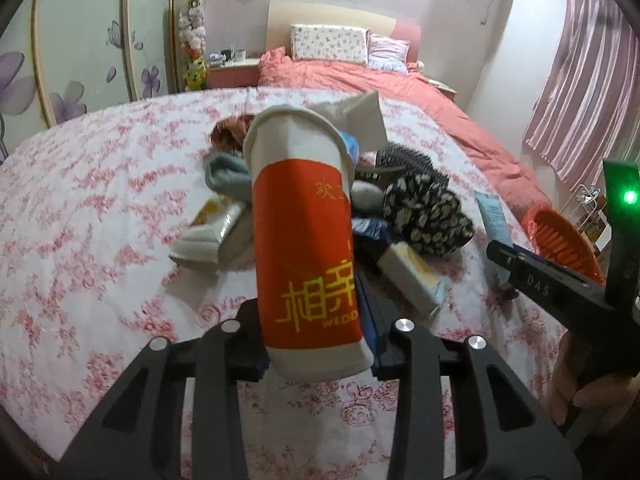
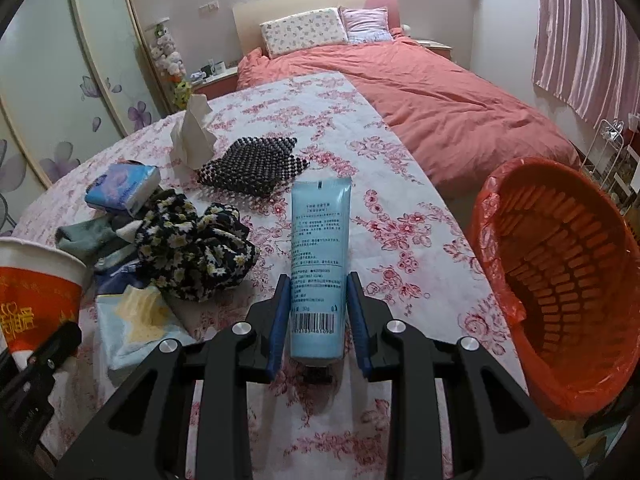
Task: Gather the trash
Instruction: 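Carry the tube and cup to the orange basket and open both tools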
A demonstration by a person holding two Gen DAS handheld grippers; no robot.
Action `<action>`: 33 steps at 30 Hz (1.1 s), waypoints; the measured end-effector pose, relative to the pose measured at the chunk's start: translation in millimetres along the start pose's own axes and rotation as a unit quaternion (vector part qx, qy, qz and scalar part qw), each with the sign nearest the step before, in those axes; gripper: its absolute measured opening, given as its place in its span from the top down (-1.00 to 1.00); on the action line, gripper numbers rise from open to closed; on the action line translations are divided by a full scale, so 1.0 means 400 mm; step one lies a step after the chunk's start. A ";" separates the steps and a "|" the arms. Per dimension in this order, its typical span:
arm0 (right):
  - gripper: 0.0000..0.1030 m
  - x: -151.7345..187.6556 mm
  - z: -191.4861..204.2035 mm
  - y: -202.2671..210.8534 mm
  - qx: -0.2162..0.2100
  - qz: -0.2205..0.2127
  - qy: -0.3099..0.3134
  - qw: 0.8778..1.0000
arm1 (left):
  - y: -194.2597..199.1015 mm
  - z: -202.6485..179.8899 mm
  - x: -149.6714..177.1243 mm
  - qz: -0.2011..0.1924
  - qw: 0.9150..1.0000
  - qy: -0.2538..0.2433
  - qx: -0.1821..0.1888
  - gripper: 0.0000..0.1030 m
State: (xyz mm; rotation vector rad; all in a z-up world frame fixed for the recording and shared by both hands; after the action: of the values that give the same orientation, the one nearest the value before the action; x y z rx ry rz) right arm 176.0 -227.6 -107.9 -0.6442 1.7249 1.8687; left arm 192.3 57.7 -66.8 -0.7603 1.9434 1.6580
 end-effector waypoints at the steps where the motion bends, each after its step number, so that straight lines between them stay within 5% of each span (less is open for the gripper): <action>1: 0.44 -0.002 0.000 0.009 -0.002 -0.004 0.000 1.000 | 0.010 -0.002 -0.005 -0.004 1.000 -0.001 0.000 0.31; 17: 0.44 -0.036 -0.059 0.173 -0.021 -0.085 -0.025 0.996 | 0.129 -0.119 -0.093 -0.047 0.997 -0.041 0.036 0.31; 26: 0.45 -0.028 -0.151 0.206 -0.010 -0.094 -0.054 0.994 | 0.123 -0.287 -0.093 -0.043 0.991 -0.092 0.082 0.31; 33: 0.45 -0.016 -0.297 0.203 0.009 -0.091 -0.111 0.990 | 0.096 -0.467 -0.082 -0.034 0.979 -0.148 0.135 0.31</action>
State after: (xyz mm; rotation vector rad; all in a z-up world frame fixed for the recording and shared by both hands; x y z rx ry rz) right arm 127.8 -351.2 -52.2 -0.5445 1.4876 1.7257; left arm 190.5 -118.8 12.4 -0.4415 1.8539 1.3413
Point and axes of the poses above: each gripper's, at about its wrist camera, not at the fingertips, and y roughly against the way its jaws point, z to its left, x to its underside, the point moved 2 cm from there along -y, roughly the way its jaws point, and after that the axes turned 3 degrees about y, right-handed, at the moved point
